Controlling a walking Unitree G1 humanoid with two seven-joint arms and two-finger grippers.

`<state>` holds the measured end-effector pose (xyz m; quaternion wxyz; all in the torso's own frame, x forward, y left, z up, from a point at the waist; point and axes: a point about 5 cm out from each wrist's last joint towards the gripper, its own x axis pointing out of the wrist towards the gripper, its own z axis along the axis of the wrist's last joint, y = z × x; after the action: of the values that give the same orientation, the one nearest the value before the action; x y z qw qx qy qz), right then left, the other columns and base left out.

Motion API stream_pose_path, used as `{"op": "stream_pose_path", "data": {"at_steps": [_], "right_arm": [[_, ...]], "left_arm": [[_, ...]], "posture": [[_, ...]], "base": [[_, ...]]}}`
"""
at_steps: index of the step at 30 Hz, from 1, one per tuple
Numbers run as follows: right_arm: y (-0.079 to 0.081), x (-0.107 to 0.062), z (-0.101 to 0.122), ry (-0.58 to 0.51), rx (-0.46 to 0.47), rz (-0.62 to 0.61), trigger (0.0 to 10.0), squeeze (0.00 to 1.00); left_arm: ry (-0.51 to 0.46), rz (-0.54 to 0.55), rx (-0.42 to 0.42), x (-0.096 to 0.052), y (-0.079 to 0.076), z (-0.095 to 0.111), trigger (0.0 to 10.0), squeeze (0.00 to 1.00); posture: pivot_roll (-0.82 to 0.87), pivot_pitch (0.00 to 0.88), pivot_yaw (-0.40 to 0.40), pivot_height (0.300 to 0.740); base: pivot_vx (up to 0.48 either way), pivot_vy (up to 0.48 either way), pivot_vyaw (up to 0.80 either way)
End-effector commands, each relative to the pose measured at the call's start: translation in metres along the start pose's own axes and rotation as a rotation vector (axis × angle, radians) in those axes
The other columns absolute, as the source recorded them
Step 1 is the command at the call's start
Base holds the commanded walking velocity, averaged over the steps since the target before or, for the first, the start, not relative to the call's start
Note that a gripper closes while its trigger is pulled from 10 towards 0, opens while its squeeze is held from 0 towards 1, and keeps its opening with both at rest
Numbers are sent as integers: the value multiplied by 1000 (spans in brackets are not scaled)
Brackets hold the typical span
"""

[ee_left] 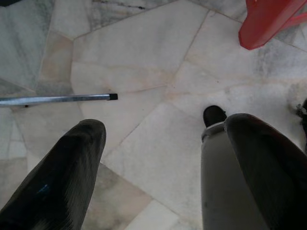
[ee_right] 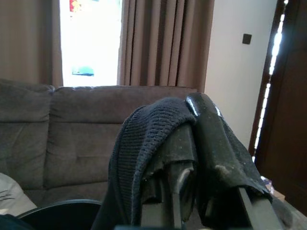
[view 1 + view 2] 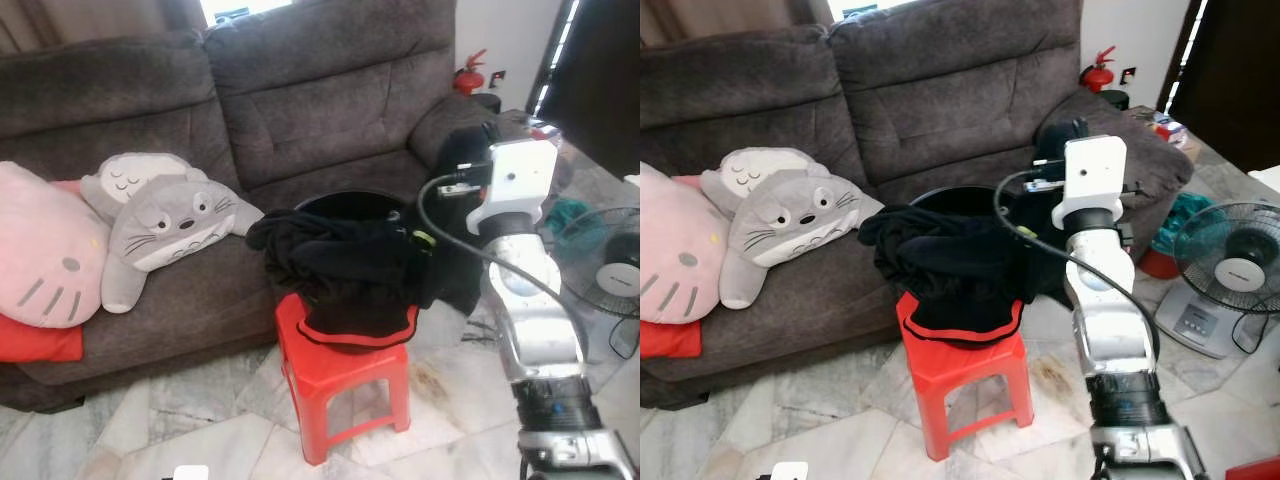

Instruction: Hang hanger

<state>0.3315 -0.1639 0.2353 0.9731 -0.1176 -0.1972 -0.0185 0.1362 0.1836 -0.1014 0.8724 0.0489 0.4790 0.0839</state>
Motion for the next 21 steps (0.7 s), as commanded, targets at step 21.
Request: {"op": "stream_pose_path", "data": {"at_steps": [21], "right_arm": [[19,-28,-15,100,7,12,10000,0]], "left_arm": [[-61,1,23,-1,-6,8,10000,0]], "posture": [[-303,0,154,740]], "base": [[-24,0,0]]}}
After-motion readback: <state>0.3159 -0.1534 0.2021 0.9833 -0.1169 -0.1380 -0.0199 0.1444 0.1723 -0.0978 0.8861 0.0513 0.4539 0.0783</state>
